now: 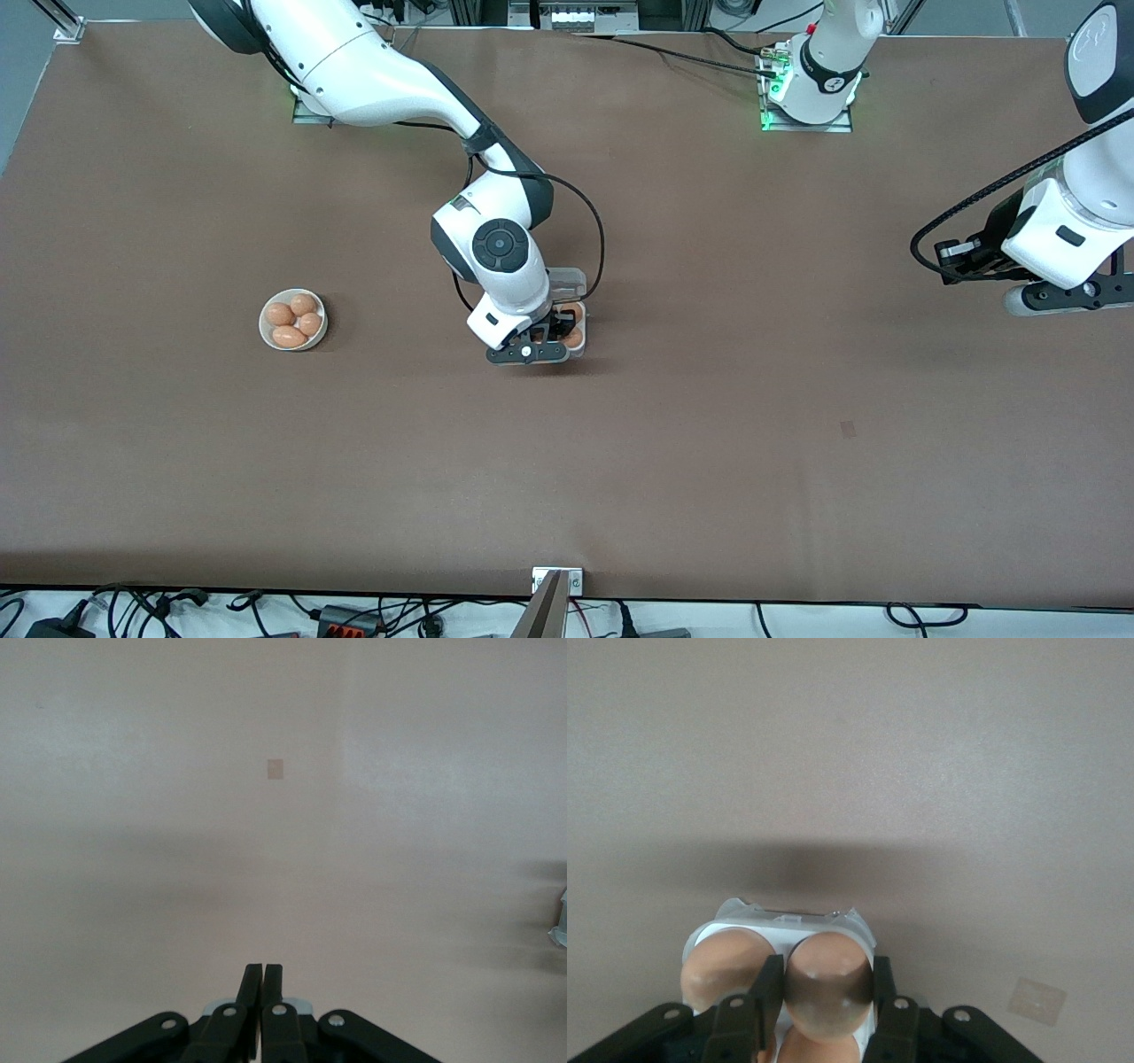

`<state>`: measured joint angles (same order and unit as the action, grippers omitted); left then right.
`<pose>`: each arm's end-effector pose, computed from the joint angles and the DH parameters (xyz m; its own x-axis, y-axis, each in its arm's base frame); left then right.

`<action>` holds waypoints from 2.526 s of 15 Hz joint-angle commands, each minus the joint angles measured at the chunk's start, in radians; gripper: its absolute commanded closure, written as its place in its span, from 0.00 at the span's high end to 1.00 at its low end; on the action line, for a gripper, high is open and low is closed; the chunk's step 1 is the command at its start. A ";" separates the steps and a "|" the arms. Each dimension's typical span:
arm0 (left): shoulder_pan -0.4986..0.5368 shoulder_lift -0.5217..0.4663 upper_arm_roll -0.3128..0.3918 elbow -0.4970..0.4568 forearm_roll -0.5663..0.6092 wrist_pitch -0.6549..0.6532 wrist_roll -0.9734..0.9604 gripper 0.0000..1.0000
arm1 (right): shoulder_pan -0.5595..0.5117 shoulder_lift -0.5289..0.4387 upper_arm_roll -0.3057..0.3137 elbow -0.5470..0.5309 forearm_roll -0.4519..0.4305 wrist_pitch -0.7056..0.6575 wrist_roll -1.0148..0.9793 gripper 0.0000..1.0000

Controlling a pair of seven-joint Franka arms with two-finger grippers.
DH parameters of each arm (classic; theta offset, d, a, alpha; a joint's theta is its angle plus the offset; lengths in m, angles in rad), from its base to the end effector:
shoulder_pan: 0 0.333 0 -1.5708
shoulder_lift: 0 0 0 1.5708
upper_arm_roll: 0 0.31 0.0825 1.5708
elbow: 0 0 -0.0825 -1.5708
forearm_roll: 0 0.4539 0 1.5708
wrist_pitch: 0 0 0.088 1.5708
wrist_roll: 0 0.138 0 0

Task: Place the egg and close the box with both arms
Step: 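Lower the egg into the empty carton cup and open the right gripper, then withdraw the right gripper while the left gripper reaches toward the carton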

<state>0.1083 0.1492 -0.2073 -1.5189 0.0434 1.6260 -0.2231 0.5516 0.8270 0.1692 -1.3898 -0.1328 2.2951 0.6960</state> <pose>0.6670 -0.0530 0.5257 0.9918 0.1225 -0.0351 0.1218 -0.9923 -0.0209 0.6153 0.5056 0.1508 0.9972 0.0468 0.0587 0.0510 -0.9961 -0.0716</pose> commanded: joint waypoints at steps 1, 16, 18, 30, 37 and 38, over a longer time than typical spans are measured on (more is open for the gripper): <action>0.005 -0.019 -0.001 -0.006 -0.013 -0.006 0.014 0.02 | 0.011 0.003 -0.004 -0.008 -0.019 0.004 0.023 0.07; 0.005 -0.020 -0.001 -0.006 -0.013 -0.015 0.014 0.01 | -0.081 -0.169 -0.002 0.005 -0.010 -0.144 0.007 1.00; 0.005 -0.020 -0.003 -0.006 -0.014 -0.017 0.014 0.01 | -0.091 -0.181 -0.004 0.005 -0.011 -0.157 0.003 1.00; -0.005 -0.005 -0.162 -0.012 -0.148 -0.043 -0.032 0.01 | -0.373 -0.325 -0.002 0.061 -0.004 -0.393 -0.203 1.00; -0.021 0.044 -0.297 -0.018 -0.160 -0.012 -0.116 0.01 | -0.553 -0.379 -0.005 0.063 0.062 -0.526 -0.507 1.00; -0.028 0.058 -0.313 -0.021 -0.159 0.011 -0.143 0.01 | -0.582 -0.379 -0.007 0.064 0.079 -0.543 -0.542 1.00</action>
<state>0.0831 0.1893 -0.4866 -1.5291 -0.0995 1.6018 -0.3239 0.0220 0.4695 0.1515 -1.3201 -0.0975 1.7921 0.2242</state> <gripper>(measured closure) 0.991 0.000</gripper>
